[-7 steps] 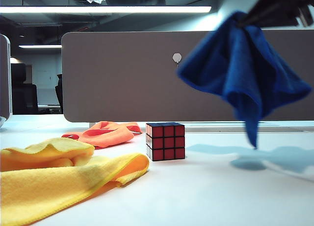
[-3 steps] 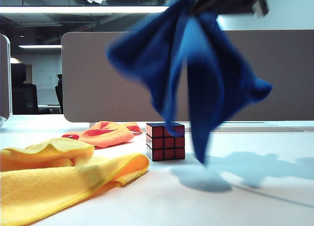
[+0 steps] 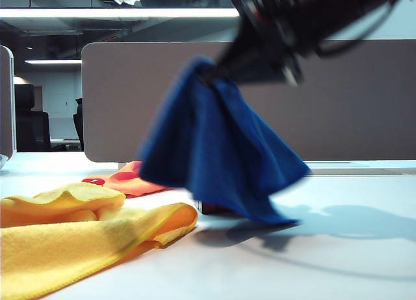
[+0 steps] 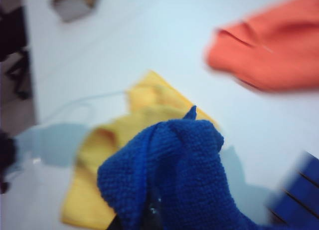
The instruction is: Pick up a rag that is the same color as the top surface of the Rubik's Cube and cover the cube with it.
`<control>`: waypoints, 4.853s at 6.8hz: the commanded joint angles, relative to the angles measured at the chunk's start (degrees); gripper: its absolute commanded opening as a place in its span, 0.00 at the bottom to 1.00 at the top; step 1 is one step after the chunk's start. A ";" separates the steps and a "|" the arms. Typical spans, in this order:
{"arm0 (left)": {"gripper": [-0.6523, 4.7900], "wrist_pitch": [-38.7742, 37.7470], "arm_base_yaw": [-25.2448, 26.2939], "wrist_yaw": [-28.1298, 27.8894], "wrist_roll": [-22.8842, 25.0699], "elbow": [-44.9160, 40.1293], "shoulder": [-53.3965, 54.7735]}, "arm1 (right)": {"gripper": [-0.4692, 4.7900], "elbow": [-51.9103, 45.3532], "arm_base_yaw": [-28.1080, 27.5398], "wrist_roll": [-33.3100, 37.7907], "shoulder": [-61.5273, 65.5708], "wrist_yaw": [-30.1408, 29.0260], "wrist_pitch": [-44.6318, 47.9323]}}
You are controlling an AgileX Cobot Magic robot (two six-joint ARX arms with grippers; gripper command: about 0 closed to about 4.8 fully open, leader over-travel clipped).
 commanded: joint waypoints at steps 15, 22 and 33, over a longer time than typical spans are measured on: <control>0.11 0.39 2.32 -20.68 5.38 0.15 -0.11 | 0.88 1.99 -11.45 3.87 0.48 54.18 22.60; 0.11 -0.94 42.45 15.91 -3.04 -1.70 -0.17 | 0.08 -9.62 -44.28 4.52 -31.87 21.29 10.36; 0.11 -22.14 42.36 15.72 -5.18 -17.79 -48.22 | 0.08 -47.82 -22.91 -3.13 -78.44 46.01 12.68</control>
